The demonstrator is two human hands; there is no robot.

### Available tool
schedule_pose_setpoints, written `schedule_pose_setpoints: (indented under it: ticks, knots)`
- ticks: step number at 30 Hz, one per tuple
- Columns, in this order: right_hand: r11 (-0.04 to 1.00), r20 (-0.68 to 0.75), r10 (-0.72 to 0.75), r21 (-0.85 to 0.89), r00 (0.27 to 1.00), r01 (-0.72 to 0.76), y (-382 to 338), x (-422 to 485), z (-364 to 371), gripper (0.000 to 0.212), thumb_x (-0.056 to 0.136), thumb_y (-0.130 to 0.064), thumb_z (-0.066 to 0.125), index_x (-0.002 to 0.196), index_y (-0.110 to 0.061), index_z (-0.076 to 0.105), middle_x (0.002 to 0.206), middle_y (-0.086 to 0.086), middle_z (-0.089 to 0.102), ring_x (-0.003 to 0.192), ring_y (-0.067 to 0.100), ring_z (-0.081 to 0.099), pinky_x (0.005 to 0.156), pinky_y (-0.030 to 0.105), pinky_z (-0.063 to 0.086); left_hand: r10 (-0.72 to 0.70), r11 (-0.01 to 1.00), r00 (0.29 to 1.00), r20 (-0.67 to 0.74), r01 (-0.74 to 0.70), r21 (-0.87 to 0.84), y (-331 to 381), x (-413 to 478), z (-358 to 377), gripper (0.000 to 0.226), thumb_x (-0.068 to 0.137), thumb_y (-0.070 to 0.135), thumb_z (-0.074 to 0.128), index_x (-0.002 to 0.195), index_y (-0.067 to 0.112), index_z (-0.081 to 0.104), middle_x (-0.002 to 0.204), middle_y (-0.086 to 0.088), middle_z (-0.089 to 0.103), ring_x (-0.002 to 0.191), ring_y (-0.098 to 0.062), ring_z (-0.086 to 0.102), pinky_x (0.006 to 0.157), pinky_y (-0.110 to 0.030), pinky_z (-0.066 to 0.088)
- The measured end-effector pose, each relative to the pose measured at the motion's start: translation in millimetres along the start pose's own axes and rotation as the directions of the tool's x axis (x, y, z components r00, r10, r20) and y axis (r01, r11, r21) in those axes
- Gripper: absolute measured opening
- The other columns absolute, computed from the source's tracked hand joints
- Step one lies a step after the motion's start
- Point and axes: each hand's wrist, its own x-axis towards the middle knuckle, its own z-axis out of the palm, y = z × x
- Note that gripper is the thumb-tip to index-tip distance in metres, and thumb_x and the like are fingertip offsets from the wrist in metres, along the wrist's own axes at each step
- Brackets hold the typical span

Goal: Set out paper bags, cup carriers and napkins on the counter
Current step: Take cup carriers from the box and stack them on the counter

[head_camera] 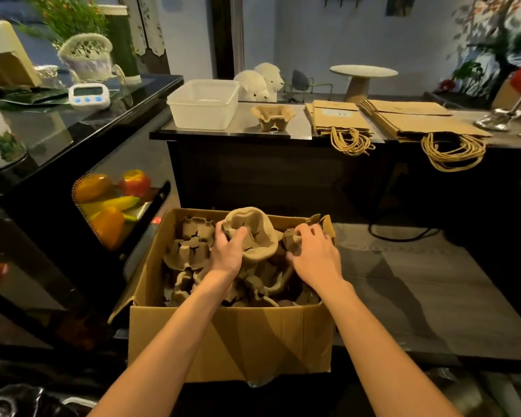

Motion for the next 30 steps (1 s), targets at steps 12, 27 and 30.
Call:
schedule_pose_setpoints:
  ticks: [12,27,30]
  knots:
    - [0.713,-0.281,0.075,0.686,0.957,0.146,-11,-4,-13,0.028,0.109,-0.031,0.04,0.128,-0.024,0.059,0.109,-0.014,0.064,0.103,-0.004,0.059,0.086,0.016,0.05,0.133,0.991,0.989,-0.068,-0.131,0.035,2,2,-14,0.028,0.102,0.037,0.059,0.129,0.03,0.053,0.111,0.007,0.062,0.107,-0.015,0.059,0.09,-0.034,0.05]
    - [0.007,0.348,0.451,0.92,0.822,-0.393,-68,-6,7,0.025,0.107,-0.04,0.046,0.118,-0.025,0.062,0.109,-0.004,0.066,0.099,0.01,0.061,0.077,0.026,0.048,0.007,0.984,0.999,0.04,0.0,-0.179,8,-11,-7,0.055,0.073,0.079,0.05,0.117,0.047,0.044,0.13,0.003,0.055,0.121,-0.023,0.054,0.11,-0.05,0.043]
    - [0.04,0.391,0.392,0.897,0.833,-0.439,-65,-2,7,0.023,0.103,-0.039,0.054,0.112,-0.023,0.068,0.106,-0.001,0.073,0.099,0.015,0.067,0.078,0.029,0.057,0.026,0.982,1.0,0.018,-0.022,-0.19,9,-13,-7,0.069,0.071,0.075,0.055,0.129,0.045,0.031,0.128,0.003,0.048,0.117,-0.022,0.052,0.104,-0.046,0.045]
